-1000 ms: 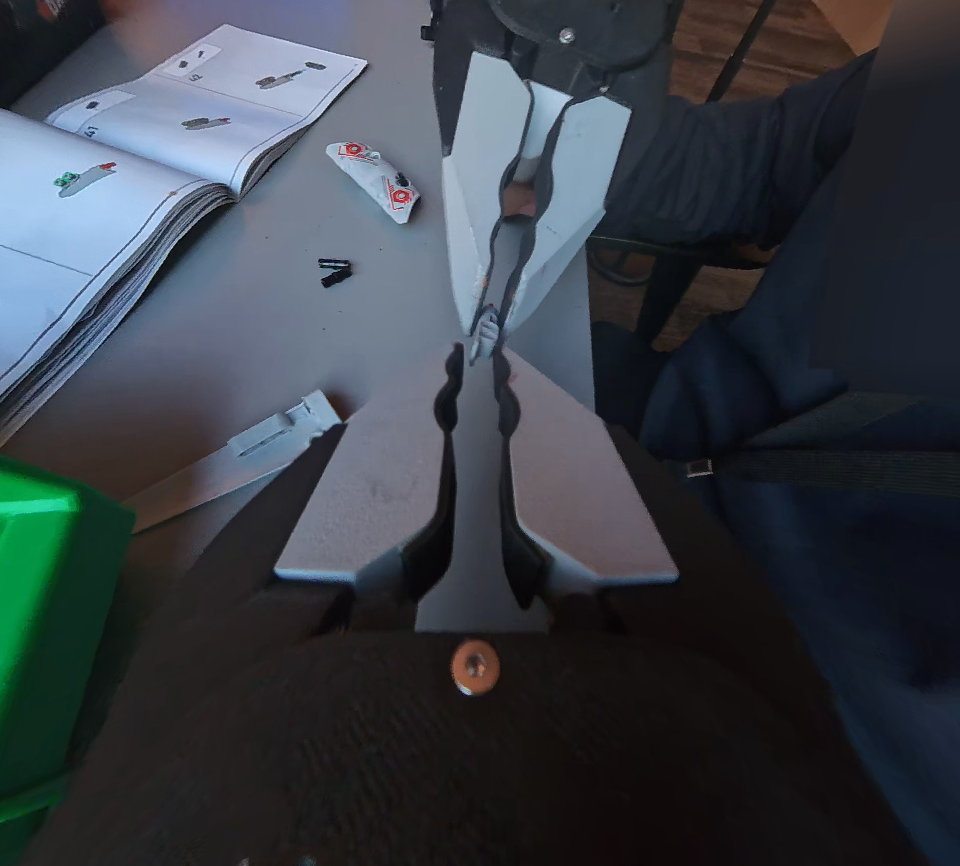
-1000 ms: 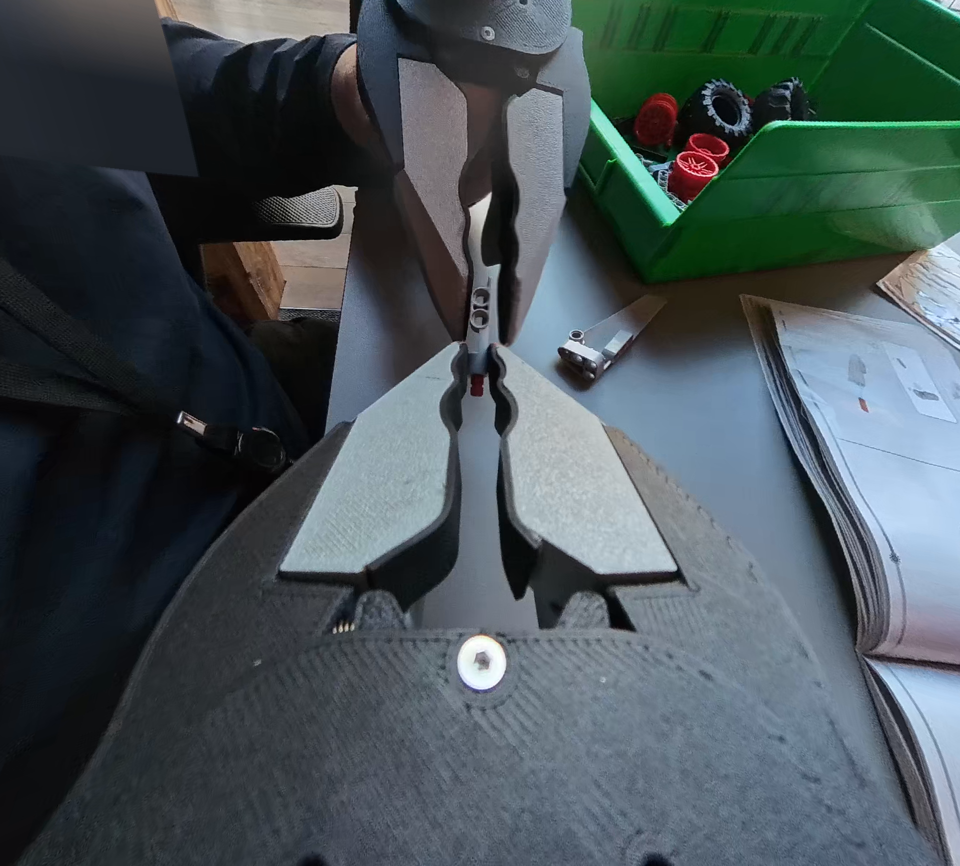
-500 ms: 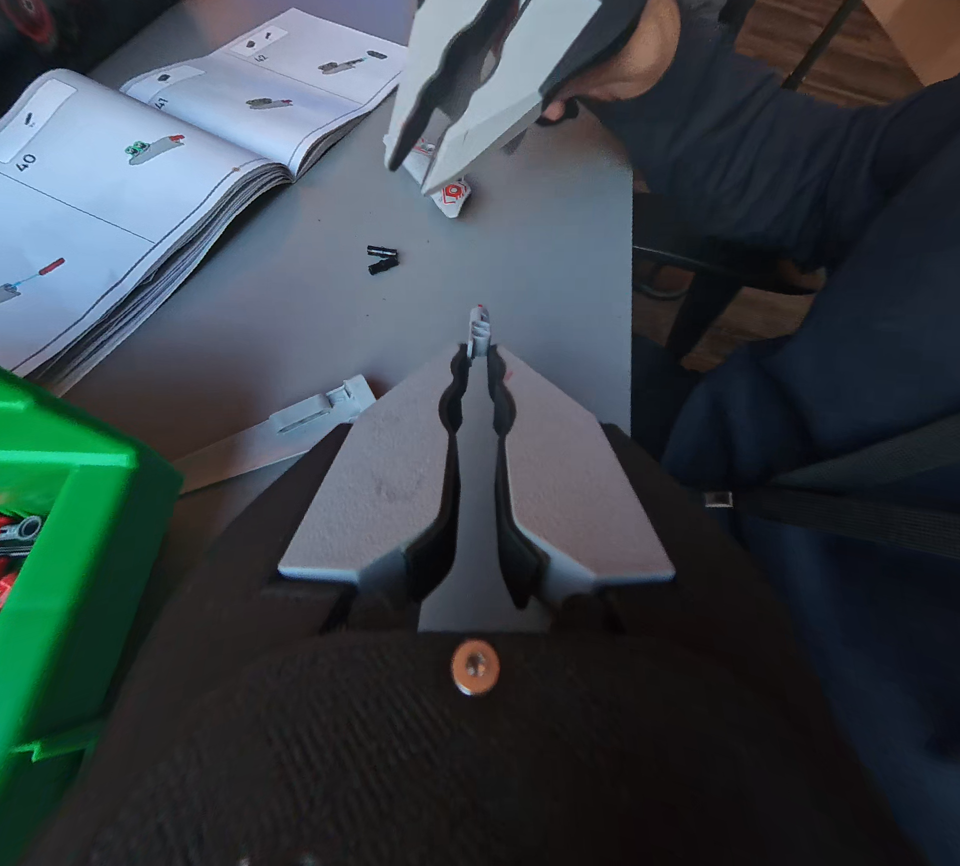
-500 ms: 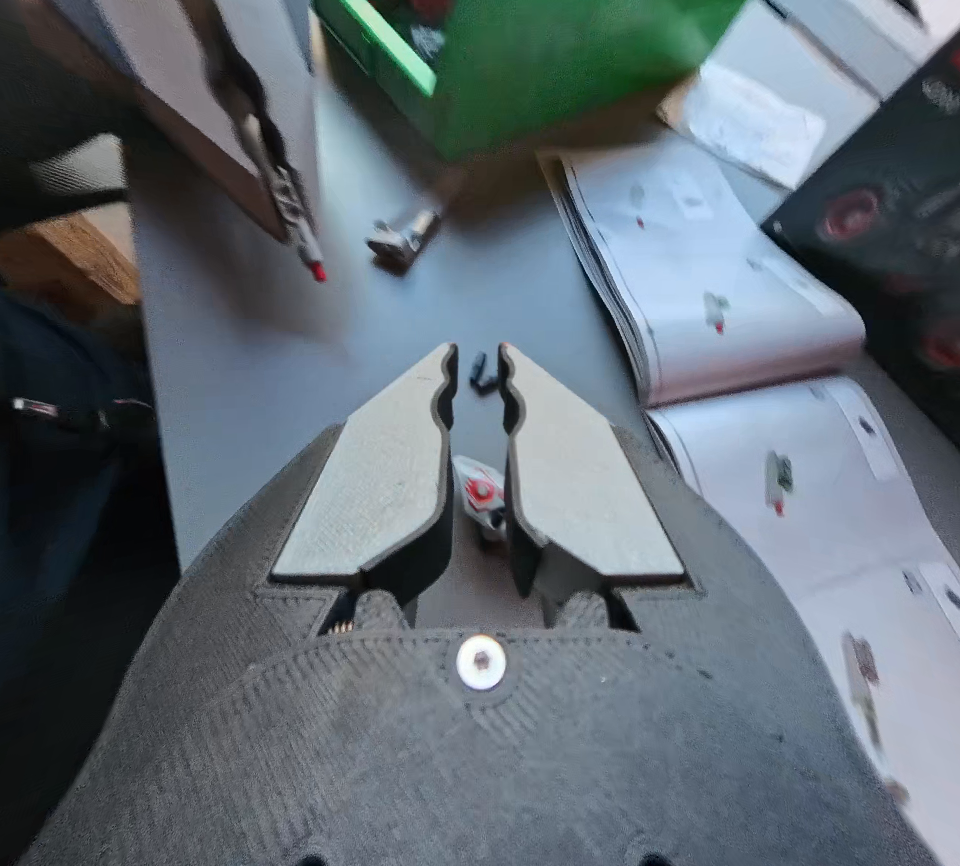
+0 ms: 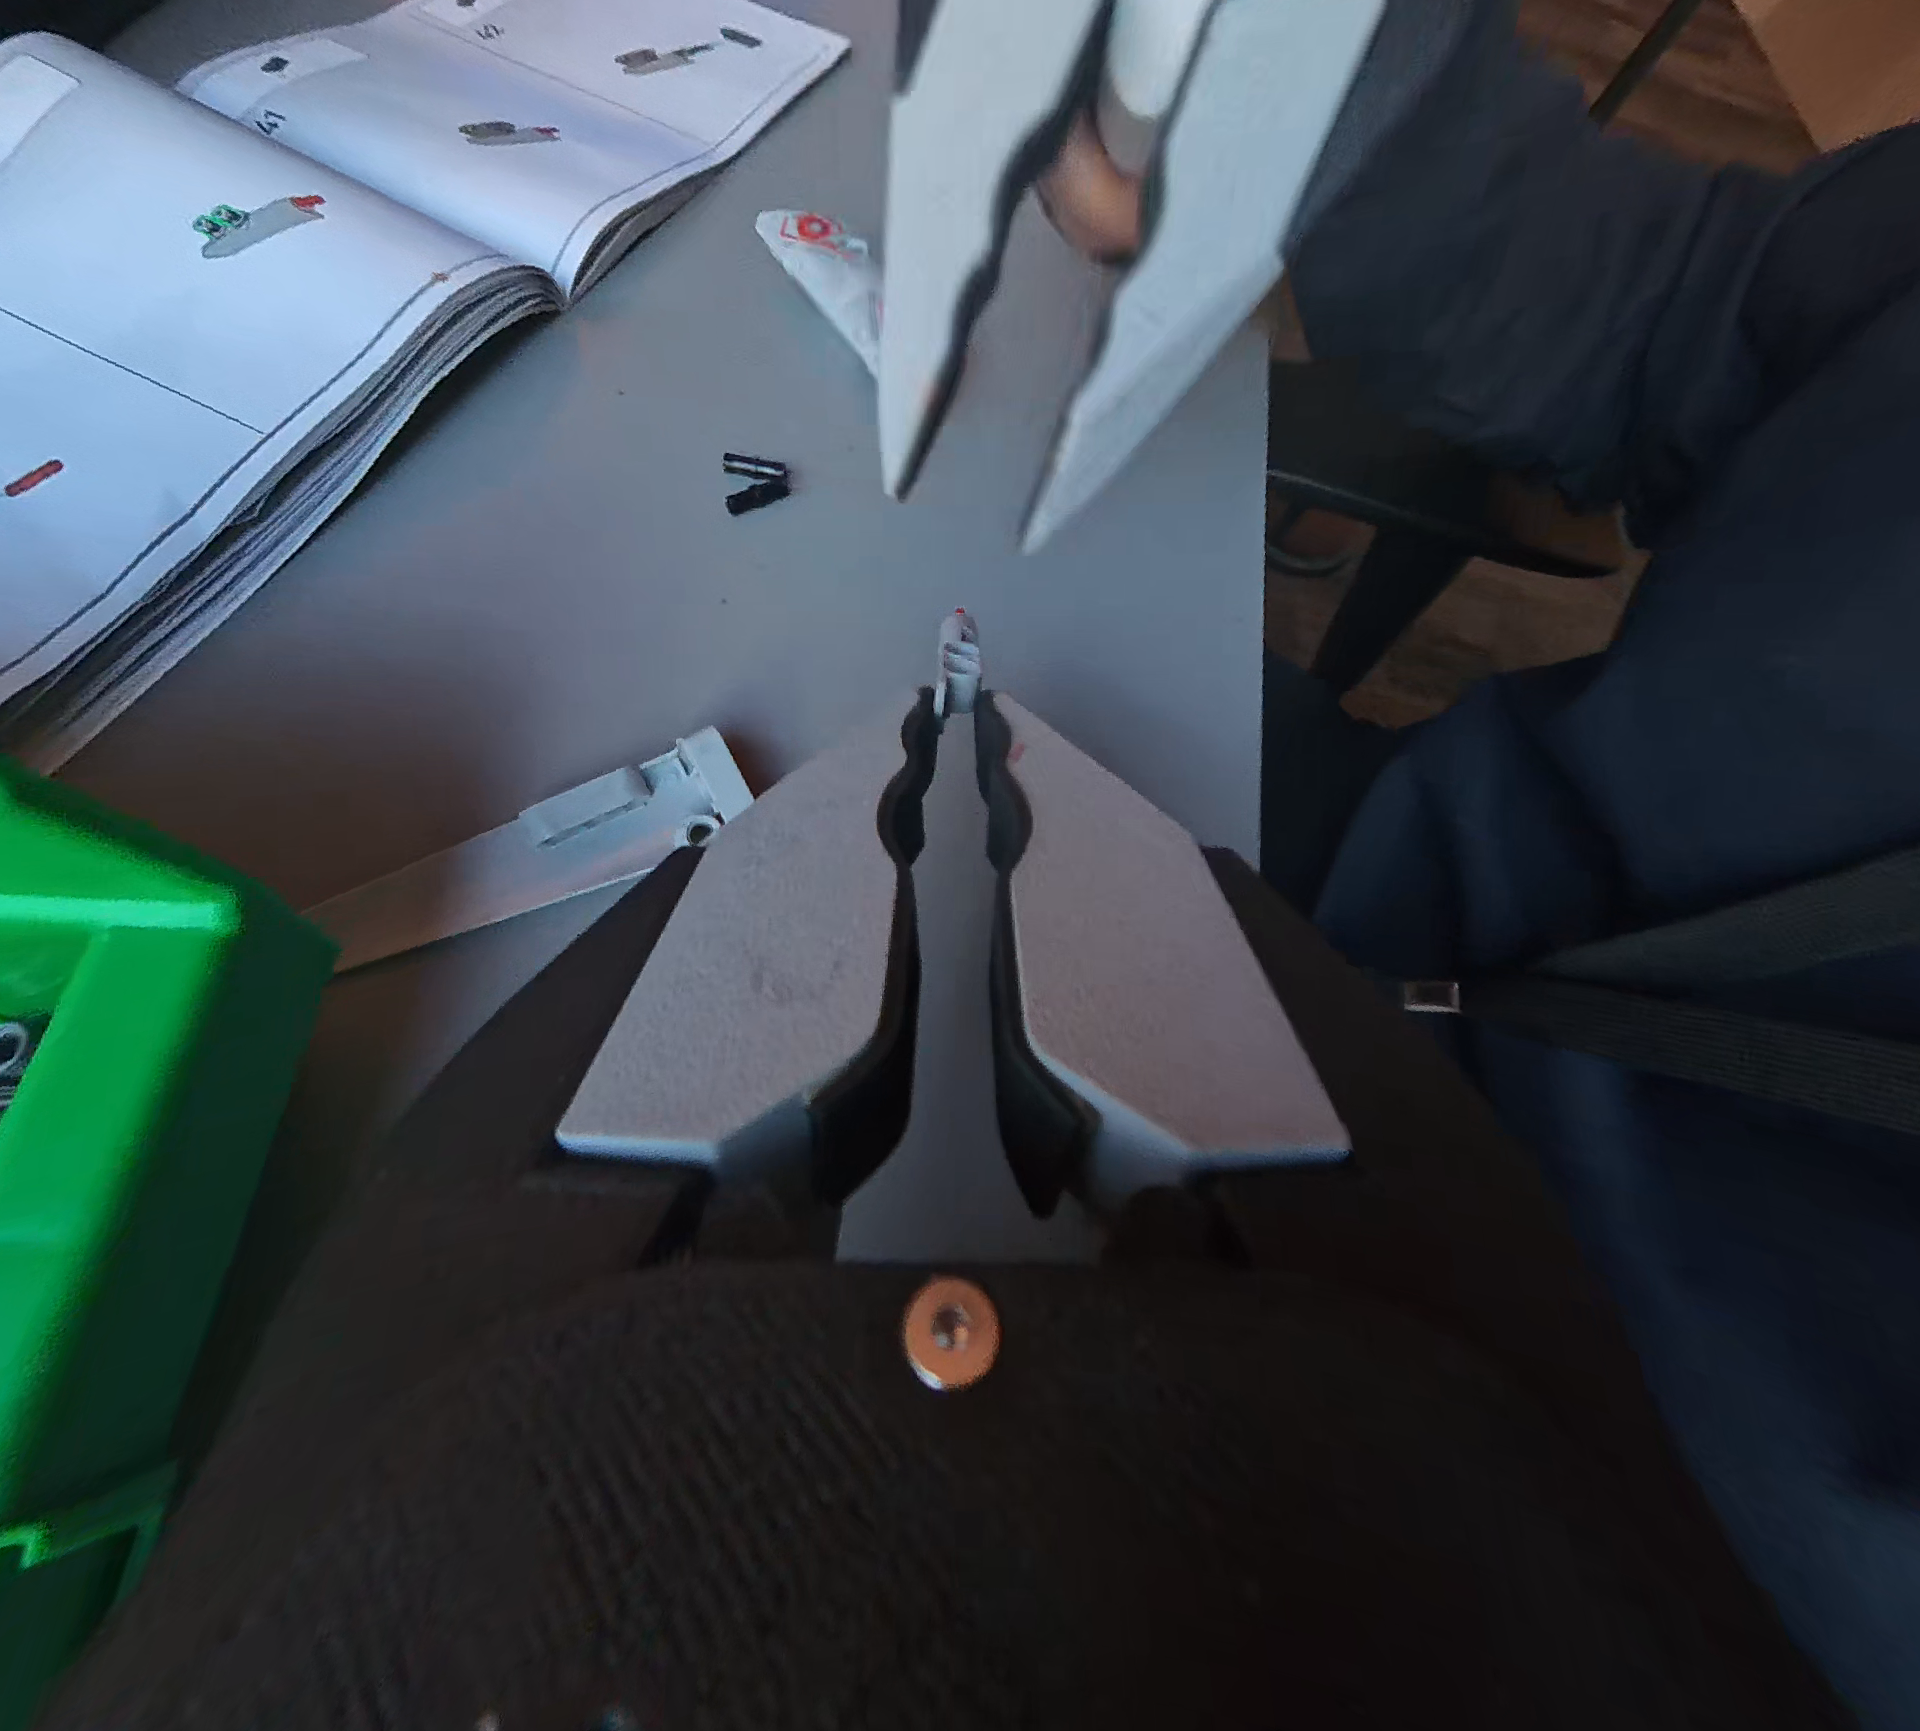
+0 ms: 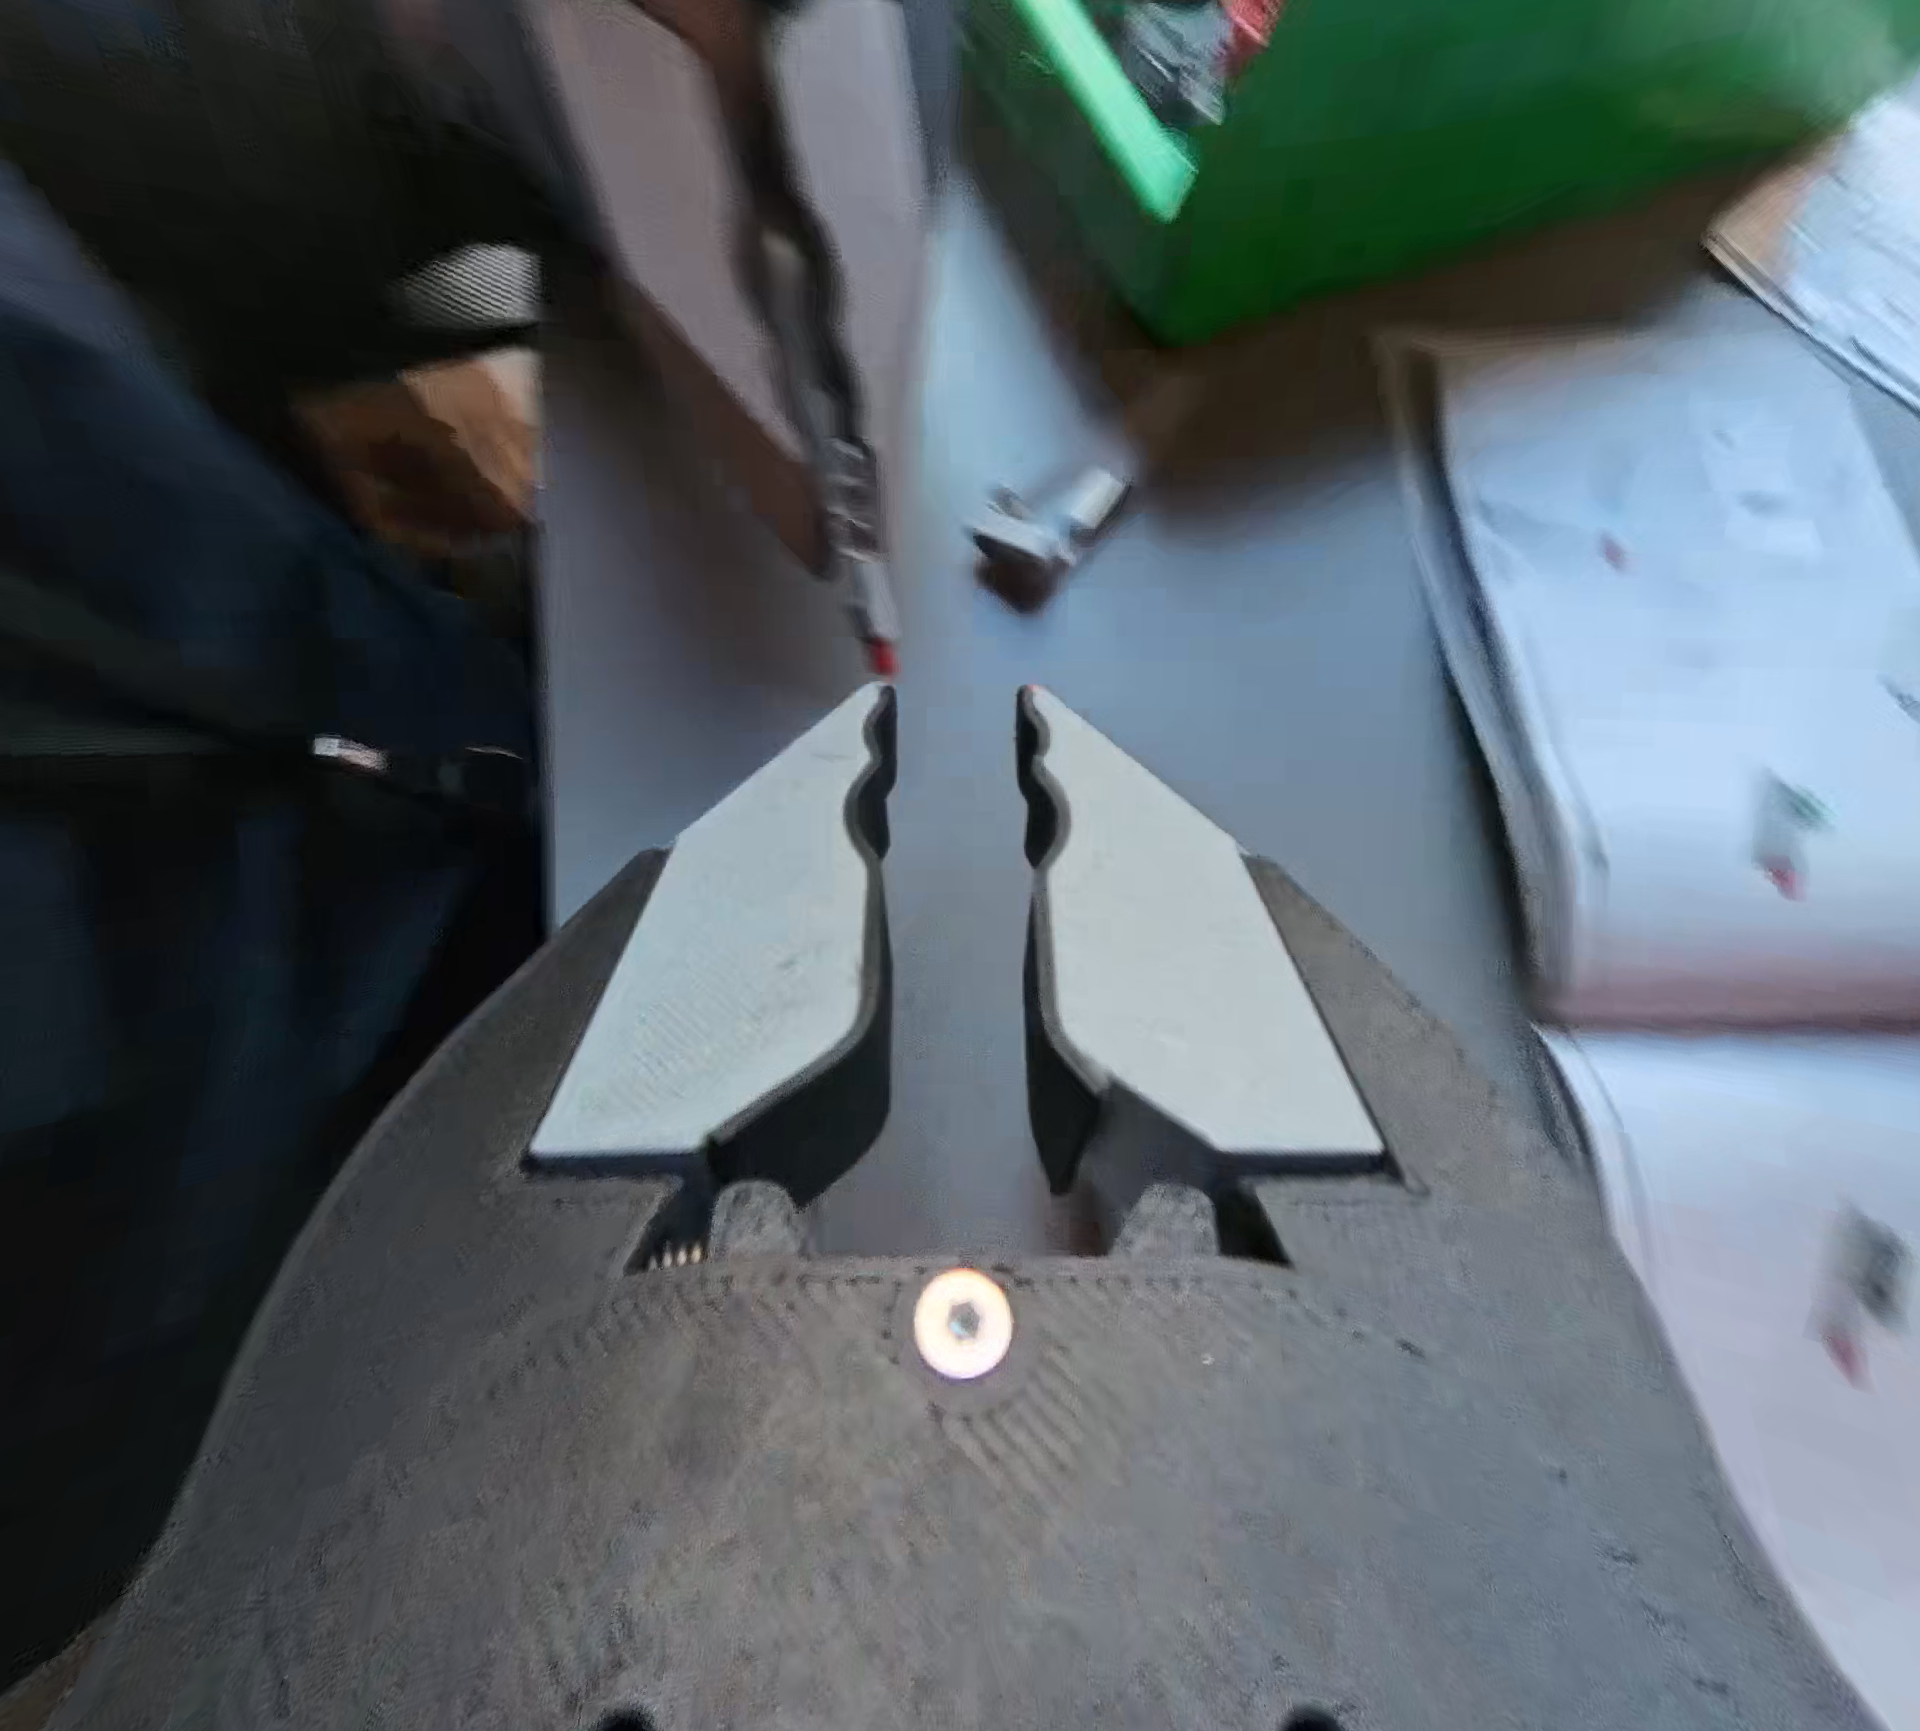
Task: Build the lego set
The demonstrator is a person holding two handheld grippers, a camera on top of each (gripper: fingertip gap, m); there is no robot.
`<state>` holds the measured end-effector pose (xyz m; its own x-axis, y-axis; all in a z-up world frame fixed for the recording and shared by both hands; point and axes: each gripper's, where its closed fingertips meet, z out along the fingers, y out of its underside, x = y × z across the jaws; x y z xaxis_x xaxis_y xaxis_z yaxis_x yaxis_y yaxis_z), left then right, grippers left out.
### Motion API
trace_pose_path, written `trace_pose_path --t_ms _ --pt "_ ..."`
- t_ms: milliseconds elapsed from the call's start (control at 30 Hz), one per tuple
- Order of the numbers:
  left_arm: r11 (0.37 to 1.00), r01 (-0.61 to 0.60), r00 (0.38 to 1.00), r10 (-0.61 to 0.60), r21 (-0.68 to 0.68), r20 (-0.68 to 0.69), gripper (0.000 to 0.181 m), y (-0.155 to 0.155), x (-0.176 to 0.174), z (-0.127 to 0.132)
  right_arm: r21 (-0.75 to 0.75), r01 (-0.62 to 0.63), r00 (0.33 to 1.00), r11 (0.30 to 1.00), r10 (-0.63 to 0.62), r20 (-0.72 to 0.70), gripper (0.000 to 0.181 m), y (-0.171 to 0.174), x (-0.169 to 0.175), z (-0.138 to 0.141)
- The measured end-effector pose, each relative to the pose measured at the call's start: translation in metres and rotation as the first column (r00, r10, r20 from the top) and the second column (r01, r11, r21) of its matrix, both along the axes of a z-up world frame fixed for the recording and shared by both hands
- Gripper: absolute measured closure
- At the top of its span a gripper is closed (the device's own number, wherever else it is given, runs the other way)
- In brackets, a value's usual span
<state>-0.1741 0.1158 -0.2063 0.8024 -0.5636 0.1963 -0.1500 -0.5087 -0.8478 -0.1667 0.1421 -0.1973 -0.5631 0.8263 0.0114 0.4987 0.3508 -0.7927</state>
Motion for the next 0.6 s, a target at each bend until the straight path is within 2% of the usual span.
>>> trace_pose_path --t_ms 33,133,200,400,600 --pt "1.0 0.006 1.0 -0.006 0.004 0.014 0.177 -0.001 0.0 0.002 -0.01 -0.026 0.999 1.0 0.025 -0.03 0.161 -0.01 0.0 0.002" --pt "1.0 0.021 0.999 -0.021 0.01 0.034 0.177 -0.002 0.003 0.004 -0.008 -0.042 0.997 0.999 0.041 -0.072 0.16 -0.025 -0.005 -0.001" --pt "0.999 0.025 0.999 -0.026 0.02 0.026 0.177 -0.003 0.004 0.005 -0.014 -0.041 0.996 0.999 0.04 -0.08 0.17 -0.03 -0.008 -0.004" --pt "0.999 0.037 0.999 -0.037 0.035 0.013 0.178 -0.004 0.007 0.005 -0.03 -0.072 0.996 0.997 0.07 -0.06 0.176 -0.03 -0.003 -0.006" --pt "1.0 0.007 0.996 -0.009 0.02 0.084 0.168 0.001 0.002 0.01 -0.119 -0.001 0.996 0.993 -0.009 -0.085 0.176 -0.024 -0.007 0.003"
